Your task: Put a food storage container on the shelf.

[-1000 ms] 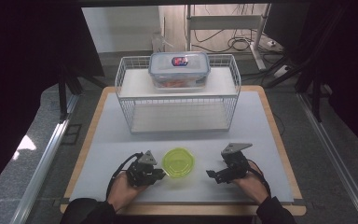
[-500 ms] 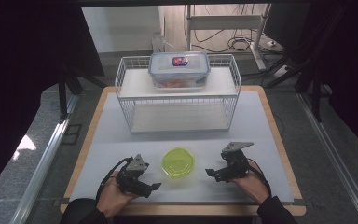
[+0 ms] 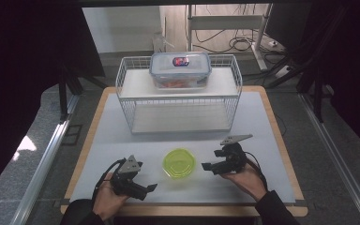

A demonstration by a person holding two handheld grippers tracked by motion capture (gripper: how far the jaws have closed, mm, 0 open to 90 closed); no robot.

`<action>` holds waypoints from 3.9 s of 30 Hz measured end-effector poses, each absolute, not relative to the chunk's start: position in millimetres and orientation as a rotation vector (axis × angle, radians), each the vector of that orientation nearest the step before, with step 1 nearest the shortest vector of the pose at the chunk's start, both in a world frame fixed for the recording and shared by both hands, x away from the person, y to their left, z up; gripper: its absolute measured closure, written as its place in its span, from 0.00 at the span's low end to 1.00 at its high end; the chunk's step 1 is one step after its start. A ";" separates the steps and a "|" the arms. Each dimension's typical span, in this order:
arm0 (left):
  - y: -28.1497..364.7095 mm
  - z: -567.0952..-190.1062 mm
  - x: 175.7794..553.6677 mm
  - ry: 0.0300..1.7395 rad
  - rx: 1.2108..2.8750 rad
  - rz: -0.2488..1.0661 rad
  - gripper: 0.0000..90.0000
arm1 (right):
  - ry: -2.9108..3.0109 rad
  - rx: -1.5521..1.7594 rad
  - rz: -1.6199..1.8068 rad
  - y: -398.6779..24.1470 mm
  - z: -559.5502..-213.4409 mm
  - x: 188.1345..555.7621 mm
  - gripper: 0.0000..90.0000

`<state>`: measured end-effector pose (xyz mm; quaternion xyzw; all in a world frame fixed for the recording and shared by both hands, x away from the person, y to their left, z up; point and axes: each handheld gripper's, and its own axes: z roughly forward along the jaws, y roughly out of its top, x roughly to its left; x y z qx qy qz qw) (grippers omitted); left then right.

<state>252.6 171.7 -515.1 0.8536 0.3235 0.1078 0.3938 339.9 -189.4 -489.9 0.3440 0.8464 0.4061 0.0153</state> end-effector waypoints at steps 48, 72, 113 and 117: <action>186.5 -520.2 254.0 0.858 2.192 0.315 0.05 | 2.940 1.283 1.490 -137.4 -491.1 395.3 0.91; 188.5 -519.0 254.3 0.865 2.171 0.320 0.05 | 2.732 1.271 1.751 -168.1 -439.1 398.3 0.91; 192.8 -518.2 256.1 0.873 2.132 0.315 0.03 | 2.368 1.252 1.974 -185.1 -277.5 445.2 0.91; 193.0 -518.1 256.0 0.872 2.132 0.311 0.03 | 2.330 1.266 1.981 -180.3 -263.5 454.2 0.91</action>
